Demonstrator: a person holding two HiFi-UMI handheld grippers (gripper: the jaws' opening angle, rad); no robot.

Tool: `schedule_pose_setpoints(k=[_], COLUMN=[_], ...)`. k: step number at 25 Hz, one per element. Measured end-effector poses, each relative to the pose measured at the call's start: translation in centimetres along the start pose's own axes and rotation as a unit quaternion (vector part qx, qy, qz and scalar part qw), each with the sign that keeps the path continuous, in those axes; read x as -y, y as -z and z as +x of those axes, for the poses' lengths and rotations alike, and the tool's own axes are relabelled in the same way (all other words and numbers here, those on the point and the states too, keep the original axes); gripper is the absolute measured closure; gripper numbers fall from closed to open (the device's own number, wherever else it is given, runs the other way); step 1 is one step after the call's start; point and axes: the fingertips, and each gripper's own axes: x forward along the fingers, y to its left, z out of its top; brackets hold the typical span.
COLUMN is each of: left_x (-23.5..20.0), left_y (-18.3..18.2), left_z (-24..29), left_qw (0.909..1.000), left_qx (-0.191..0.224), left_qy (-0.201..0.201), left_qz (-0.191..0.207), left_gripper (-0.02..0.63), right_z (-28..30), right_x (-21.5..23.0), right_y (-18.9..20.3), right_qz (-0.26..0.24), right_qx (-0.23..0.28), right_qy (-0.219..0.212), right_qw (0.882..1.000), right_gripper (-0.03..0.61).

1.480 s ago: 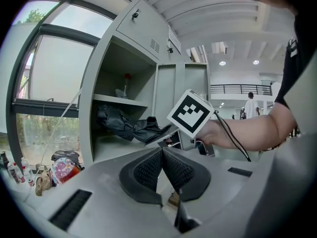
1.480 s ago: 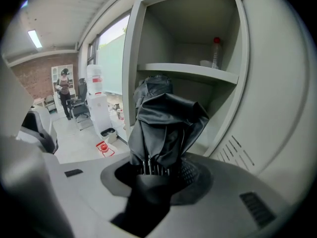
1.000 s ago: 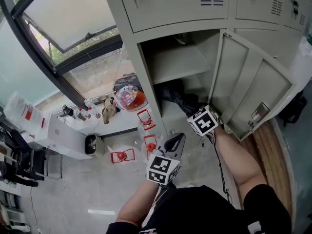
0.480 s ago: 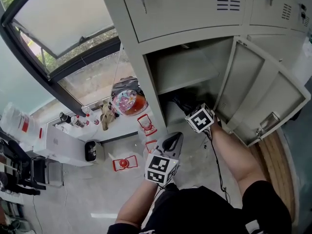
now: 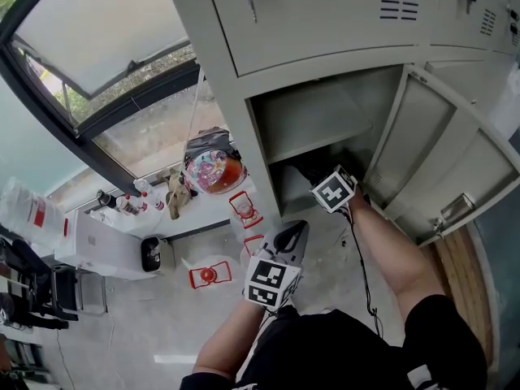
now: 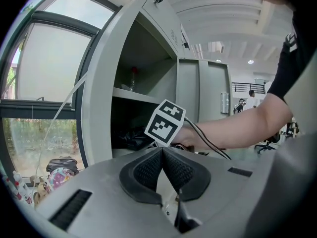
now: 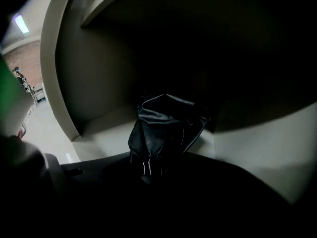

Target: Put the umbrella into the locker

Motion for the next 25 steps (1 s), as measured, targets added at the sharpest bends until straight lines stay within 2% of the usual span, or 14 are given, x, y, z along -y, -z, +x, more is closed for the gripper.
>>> schedule_pose_setpoints(k=[16,21,25], left_x=[-0.9,-0.7,-0.6], left_y=[0.9,0.8,0.8], left_z=[-0.2,-0.2,-0.4], left_qw=[0.9999,0.9999,0.9999], left_qx=[-0.009,-0.009,-0.009], left_qy=[-0.006,-0.007,-0.009], left_qz=[-0.005,-0.007,-0.007], left_gripper=[0.598,0.598,0.598], right_z=[1.7,1.8,1.1], right_x=[0.3,0.5,0.8], right_y=[-0.3,0.0,-0.4], right_qz=[-0.01,0.004,0.006], right_qx=[-0.032,-0.022,-0.001], right_qy=[-0.003,-0.006,0.002], right_qw=[0.999,1.0,1.0], right_gripper=[0.362,0.343,0.302])
